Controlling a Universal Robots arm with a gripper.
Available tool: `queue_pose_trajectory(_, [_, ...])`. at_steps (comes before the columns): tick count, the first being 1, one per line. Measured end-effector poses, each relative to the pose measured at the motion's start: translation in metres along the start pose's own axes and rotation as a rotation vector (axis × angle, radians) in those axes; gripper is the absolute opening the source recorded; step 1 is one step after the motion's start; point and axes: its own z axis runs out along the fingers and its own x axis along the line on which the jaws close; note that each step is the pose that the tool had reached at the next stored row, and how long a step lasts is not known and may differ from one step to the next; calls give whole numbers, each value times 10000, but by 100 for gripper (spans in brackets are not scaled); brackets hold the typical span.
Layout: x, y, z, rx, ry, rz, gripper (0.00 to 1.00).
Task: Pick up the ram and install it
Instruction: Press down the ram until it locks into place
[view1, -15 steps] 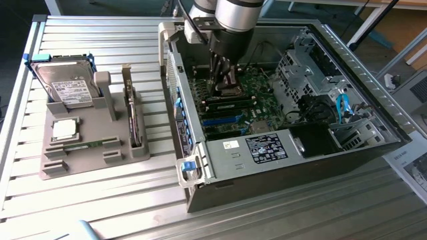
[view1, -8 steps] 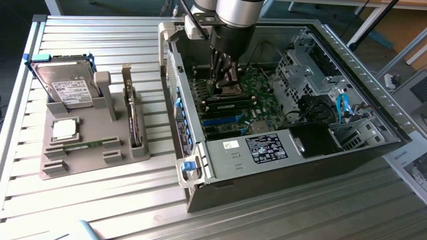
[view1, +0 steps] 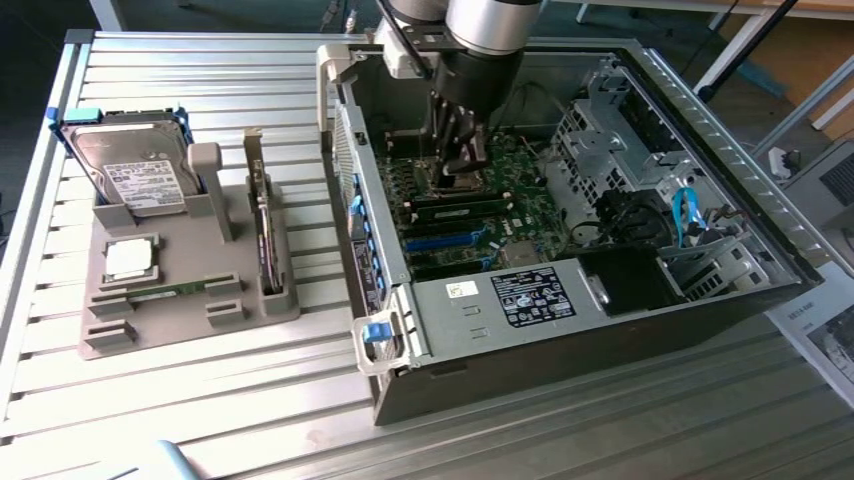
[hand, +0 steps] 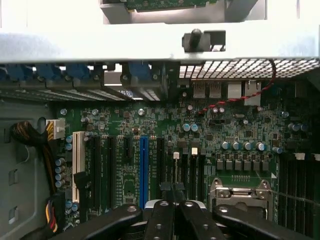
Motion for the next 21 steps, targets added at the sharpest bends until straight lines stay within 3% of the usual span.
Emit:
queue_pose_trajectory(3, [1,-118,-2,-10,-1,-1,11])
queue_pose_trajectory(7, [3,-346,-6,-32,-1,-2,11])
queue_pose_trajectory(12, [6,-529,-10,-46,-1,-4,11])
queue_pose_trajectory(17, [7,-536,-36,-48,0,-4,11])
queue_pose_trajectory(21, [24,-532,-241,-58,7,-4,11])
